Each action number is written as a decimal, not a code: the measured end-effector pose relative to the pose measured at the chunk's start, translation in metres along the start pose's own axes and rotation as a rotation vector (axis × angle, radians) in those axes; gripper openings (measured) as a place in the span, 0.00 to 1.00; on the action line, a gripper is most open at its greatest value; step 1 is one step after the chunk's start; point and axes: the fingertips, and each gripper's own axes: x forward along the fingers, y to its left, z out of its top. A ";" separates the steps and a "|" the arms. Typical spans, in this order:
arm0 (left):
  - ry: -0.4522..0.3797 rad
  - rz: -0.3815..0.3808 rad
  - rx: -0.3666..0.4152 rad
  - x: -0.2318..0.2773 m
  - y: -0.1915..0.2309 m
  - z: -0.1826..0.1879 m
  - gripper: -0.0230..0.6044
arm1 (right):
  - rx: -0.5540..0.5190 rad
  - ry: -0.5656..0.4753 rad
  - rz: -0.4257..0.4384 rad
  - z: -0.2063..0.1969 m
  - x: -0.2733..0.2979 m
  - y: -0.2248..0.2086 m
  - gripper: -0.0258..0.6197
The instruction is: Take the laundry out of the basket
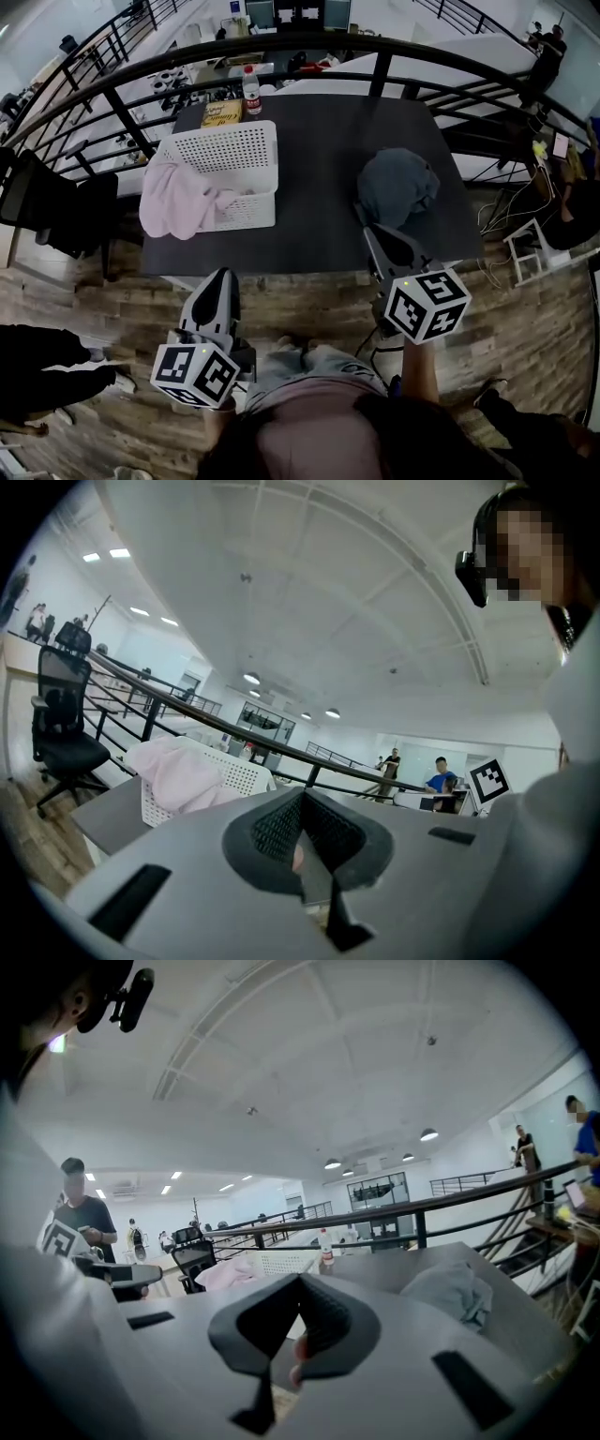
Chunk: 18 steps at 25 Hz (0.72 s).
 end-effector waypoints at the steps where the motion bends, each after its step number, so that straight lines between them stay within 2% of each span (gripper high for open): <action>1: -0.001 0.007 0.001 0.001 -0.003 -0.001 0.03 | -0.002 0.003 0.010 0.000 0.001 -0.002 0.07; 9: -0.030 0.064 -0.007 0.005 -0.022 -0.006 0.03 | 0.000 0.028 0.091 -0.004 0.008 -0.020 0.07; 18: -0.055 0.137 -0.022 0.001 -0.029 -0.014 0.03 | -0.025 0.045 0.211 -0.006 0.021 -0.016 0.07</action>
